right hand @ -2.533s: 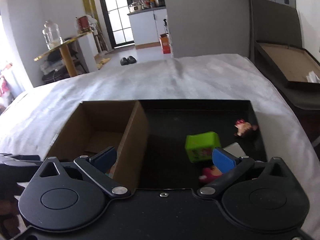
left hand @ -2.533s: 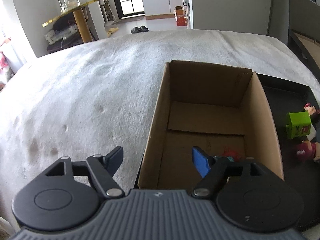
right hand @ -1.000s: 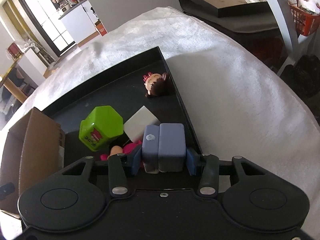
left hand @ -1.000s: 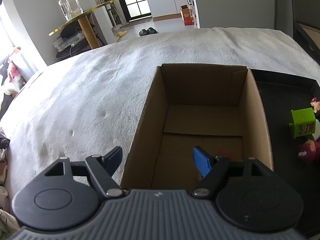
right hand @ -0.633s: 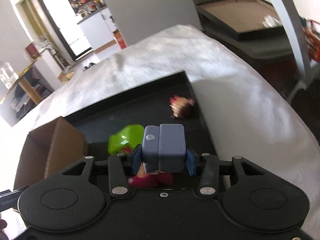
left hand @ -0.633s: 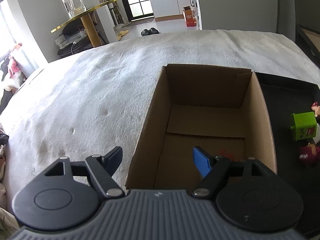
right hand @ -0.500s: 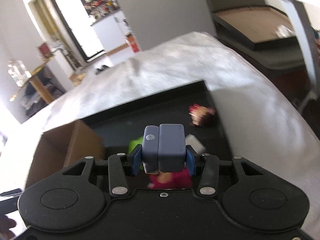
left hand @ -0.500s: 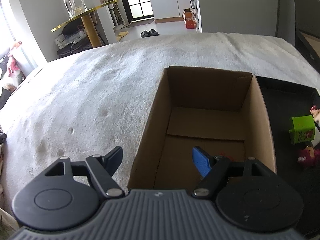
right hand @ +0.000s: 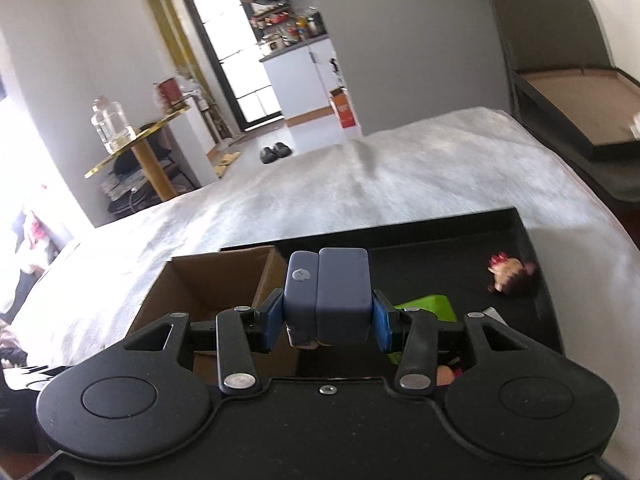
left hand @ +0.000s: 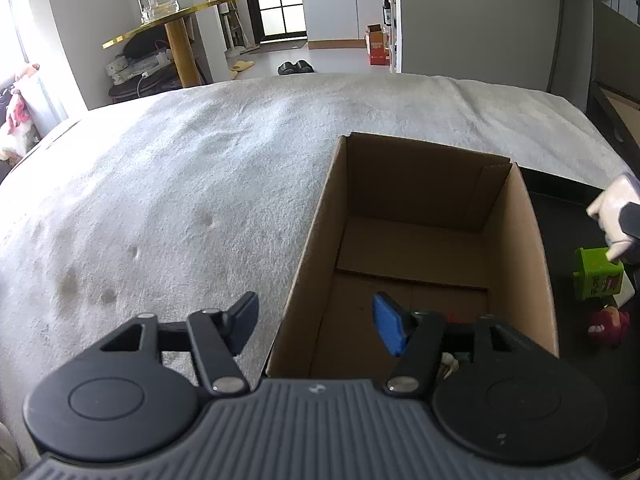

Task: Organize rigid objects
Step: 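Grasp the lavender-grey block with the right gripper and lift it, then carry the lavender-grey block into the cardboard box and open the right gripper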

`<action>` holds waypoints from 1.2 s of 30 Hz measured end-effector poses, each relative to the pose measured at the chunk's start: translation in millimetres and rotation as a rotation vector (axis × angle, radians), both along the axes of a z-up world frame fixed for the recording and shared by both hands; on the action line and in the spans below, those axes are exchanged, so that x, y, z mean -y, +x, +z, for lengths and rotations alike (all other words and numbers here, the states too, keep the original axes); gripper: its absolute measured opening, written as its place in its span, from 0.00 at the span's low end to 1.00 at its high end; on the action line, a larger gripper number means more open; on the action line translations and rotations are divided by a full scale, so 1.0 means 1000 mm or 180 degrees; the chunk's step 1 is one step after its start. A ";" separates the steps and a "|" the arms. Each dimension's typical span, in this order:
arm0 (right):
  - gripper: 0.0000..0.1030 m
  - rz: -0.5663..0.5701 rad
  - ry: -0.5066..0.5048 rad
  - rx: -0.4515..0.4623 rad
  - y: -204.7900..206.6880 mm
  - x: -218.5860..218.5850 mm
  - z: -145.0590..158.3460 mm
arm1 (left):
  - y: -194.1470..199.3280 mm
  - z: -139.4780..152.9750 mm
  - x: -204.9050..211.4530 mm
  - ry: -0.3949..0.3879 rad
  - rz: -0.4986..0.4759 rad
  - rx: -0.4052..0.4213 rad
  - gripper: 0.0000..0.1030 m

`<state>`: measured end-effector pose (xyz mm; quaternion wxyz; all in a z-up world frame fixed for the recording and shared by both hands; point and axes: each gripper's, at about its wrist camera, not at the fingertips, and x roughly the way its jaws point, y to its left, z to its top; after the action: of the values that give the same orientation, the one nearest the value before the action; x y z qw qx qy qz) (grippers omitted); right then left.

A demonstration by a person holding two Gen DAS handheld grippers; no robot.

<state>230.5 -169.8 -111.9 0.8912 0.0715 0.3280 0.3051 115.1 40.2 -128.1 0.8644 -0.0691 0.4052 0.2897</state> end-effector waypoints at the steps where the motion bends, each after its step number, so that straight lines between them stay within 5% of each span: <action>1: 0.42 0.0031 0.0001 0.0024 -0.003 -0.003 0.001 | -0.001 0.000 -0.001 -0.0007 0.0008 0.0010 0.54; 13: 0.43 0.0455 0.0021 0.0225 -0.020 -0.041 0.008 | -0.011 -0.008 -0.019 -0.0216 0.0114 0.0153 0.14; 36: 0.44 0.0726 -0.0233 0.0272 -0.030 -0.111 -0.007 | -0.019 -0.013 -0.036 -0.0389 0.0045 0.0325 0.14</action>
<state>200.8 -58.9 -119.3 0.8658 -0.0119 0.3067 0.3951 96.1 75.8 -141.6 0.8760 -0.1393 0.3769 0.2667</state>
